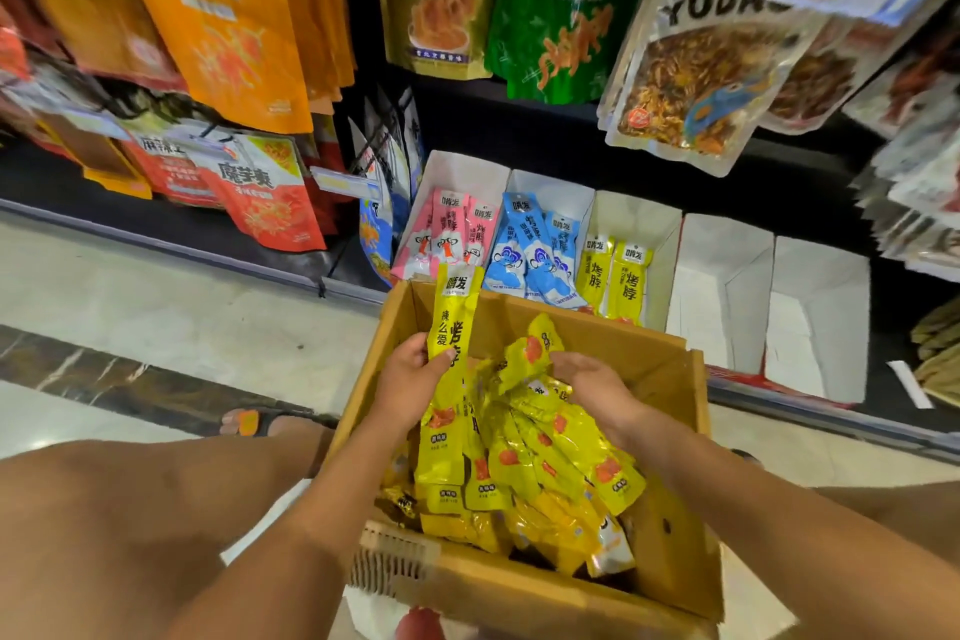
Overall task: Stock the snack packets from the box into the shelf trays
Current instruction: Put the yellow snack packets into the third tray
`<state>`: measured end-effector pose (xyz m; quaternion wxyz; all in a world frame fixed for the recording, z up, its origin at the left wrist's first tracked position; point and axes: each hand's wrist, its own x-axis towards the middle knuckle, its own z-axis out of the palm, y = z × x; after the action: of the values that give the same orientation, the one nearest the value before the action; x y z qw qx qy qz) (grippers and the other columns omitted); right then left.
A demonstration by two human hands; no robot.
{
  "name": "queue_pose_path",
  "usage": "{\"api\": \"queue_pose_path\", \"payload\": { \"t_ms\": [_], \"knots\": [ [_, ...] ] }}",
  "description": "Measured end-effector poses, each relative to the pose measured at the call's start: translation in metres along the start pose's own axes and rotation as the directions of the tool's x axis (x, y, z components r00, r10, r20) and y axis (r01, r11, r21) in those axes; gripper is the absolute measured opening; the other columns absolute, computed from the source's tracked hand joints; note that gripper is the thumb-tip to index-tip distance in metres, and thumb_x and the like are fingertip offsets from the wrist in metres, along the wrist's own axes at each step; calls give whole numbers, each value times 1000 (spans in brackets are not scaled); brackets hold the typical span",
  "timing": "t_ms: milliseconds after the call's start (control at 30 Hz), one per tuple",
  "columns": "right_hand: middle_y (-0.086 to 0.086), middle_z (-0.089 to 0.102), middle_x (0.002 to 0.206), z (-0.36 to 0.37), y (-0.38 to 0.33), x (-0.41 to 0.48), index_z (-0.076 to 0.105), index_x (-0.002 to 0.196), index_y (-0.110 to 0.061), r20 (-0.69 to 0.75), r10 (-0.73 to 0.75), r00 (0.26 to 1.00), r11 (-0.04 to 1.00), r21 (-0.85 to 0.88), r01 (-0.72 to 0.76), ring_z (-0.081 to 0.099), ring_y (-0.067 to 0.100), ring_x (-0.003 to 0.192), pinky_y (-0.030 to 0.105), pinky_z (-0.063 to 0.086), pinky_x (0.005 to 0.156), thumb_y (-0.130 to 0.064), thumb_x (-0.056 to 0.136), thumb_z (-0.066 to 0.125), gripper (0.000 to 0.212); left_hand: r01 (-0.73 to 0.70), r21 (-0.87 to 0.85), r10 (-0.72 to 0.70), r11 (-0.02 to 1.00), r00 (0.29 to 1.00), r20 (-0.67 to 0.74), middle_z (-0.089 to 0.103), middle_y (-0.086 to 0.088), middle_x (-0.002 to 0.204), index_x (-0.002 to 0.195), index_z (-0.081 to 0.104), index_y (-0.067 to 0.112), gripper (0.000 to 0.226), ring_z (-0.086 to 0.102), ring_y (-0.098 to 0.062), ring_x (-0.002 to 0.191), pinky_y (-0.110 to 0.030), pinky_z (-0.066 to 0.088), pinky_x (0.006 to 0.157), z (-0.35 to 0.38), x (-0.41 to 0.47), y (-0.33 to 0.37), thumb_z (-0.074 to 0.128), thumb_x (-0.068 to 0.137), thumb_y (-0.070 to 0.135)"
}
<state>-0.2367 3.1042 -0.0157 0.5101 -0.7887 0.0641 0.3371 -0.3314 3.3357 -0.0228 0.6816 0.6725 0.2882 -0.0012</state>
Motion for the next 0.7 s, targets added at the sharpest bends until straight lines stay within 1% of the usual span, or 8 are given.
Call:
{"api": "queue_pose_path", "payload": {
  "t_ms": [67,133,267,367,467,533,633,700],
  "knots": [
    [-7,63,127,-13,-23,-22,64,131,-22,-9,-163,987,977,-142,160,58,12,117,24,43,97,-21,105,51,29,-42,-3,42,999,999,18,78,1,103,111,68,16,14,75,-19,96,-28,60,77,2,1,24,62,101,9],
    [-7,71,117,-27,-46,-41,70,124,-23,-46,-338,940,914,-254,316,66,10,103,29,52,93,-18,100,58,27,-69,9,69,998,997,41,77,7,98,112,67,19,14,75,-11,90,-23,59,73,4,1,52,63,101,11],
    [-13,72,108,-58,-90,-72,74,107,-26,-160,-531,832,842,-210,497,67,-4,95,22,56,82,-12,91,69,21,-176,179,155,968,979,130,75,13,114,125,66,33,39,70,-14,108,-42,55,99,3,6,102,66,89,47],
    [3,73,98,-79,-125,-85,71,105,-20,-227,-569,790,817,-53,574,69,5,82,25,58,65,-5,92,68,20,-218,222,175,950,964,200,67,16,131,138,58,39,44,63,-14,122,-46,49,109,7,7,139,63,95,49],
    [5,73,90,-94,-152,-80,70,103,-20,-284,-584,761,793,2,609,66,18,73,41,57,71,-2,92,67,21,-268,232,205,935,943,263,67,16,132,141,54,42,48,64,-14,121,-50,51,107,17,13,165,62,95,53],
    [-7,71,97,-100,-163,-70,70,104,-21,-312,-568,761,789,56,612,67,13,78,38,60,72,-4,93,67,21,-266,196,199,944,932,303,58,12,147,150,42,44,73,56,-19,134,-53,44,113,28,20,173,64,85,68],
    [-8,67,108,-107,-165,-52,70,108,-20,-339,-500,797,800,172,575,67,10,89,27,62,70,-4,94,66,22,-269,185,211,945,936,282,17,18,163,161,20,44,87,23,-11,150,-47,24,125,46,39,170,62,89,70],
    [-5,65,112,-109,-166,-38,69,109,-22,-326,-469,821,813,203,546,67,10,92,21,59,65,-5,95,65,22,-263,167,215,950,942,259,21,16,166,159,23,45,94,27,-13,150,-50,25,125,53,58,158,62,81,81]
  ]
}}
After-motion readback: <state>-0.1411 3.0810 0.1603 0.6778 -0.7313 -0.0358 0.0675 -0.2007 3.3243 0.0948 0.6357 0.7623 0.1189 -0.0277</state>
